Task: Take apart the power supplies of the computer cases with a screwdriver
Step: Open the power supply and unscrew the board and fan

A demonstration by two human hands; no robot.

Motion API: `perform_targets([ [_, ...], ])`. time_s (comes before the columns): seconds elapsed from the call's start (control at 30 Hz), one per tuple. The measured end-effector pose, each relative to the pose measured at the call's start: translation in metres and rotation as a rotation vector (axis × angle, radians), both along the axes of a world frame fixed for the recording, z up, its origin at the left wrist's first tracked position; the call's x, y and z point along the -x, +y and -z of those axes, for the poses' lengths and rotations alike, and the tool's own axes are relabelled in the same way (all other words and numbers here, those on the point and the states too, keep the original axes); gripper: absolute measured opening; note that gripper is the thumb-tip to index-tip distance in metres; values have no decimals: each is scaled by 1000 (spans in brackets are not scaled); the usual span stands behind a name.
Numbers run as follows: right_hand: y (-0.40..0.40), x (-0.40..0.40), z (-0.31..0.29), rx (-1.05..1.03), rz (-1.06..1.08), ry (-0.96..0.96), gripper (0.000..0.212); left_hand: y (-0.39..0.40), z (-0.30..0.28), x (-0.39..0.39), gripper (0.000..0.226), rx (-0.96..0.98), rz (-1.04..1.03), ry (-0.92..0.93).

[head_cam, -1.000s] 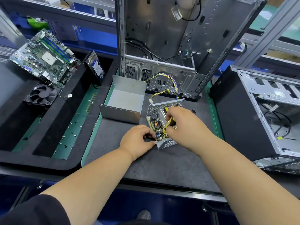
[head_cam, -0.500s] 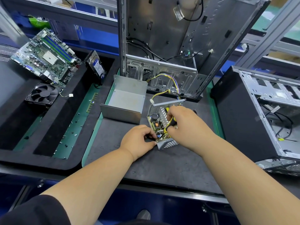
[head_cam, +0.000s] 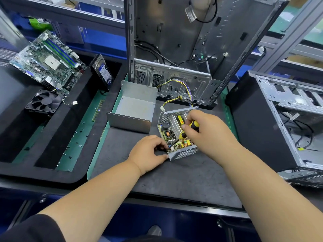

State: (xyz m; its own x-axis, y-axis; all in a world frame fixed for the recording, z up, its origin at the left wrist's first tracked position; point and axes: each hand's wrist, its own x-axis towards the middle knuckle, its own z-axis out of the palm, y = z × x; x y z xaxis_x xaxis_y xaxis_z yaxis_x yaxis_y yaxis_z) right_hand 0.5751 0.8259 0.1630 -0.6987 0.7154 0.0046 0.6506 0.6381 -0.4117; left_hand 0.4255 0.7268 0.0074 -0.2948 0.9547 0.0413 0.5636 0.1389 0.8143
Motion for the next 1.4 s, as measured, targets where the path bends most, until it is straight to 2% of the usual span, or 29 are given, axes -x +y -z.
perform_targets([
  [0.27, 1, -9, -2, 31, 82, 78, 16, 2, 0, -15, 9, 24, -89, 141],
  [0.43, 1, -12, 2, 26, 86, 84, 13, 7, 0, -25, 23, 67, -226, 129],
  [0.57, 2, -15, 3, 40, 88, 96, 13, 6, 0, -31, 8, 32, -246, 193],
  [0.8, 8, -22, 4, 35, 113, 128, 14, 5, 2, -33, 4, 6, -241, 133],
  [0.87, 13, -27, 5, 22, 171, 211, 15, 4, 1, -32, 9, -15, -216, 93],
  [0.97, 24, -43, 13, 87, 335, 469, 12, 2, -3, -28, 15, -47, -200, -5],
  [1.13, 49, -77, 52, 443, 767, 747, 9, -2, -17, -19, 22, -7, -305, -224],
  [1.2, 53, -86, 70, 532, 847, 742, 22, -2, -24, -16, 19, 16, -340, -312],
  [1.27, 57, -93, 87, 531, 889, 688, 38, -1, -30, -17, 15, 23, -369, -368],
  [1.3, 59, -96, 94, 513, 917, 658, 39, -1, -33, -17, 13, 27, -376, -373],
  [1.4, 64, -101, 109, 448, 943, 527, 20, 2, -40, -22, 12, 18, -376, -384],
])
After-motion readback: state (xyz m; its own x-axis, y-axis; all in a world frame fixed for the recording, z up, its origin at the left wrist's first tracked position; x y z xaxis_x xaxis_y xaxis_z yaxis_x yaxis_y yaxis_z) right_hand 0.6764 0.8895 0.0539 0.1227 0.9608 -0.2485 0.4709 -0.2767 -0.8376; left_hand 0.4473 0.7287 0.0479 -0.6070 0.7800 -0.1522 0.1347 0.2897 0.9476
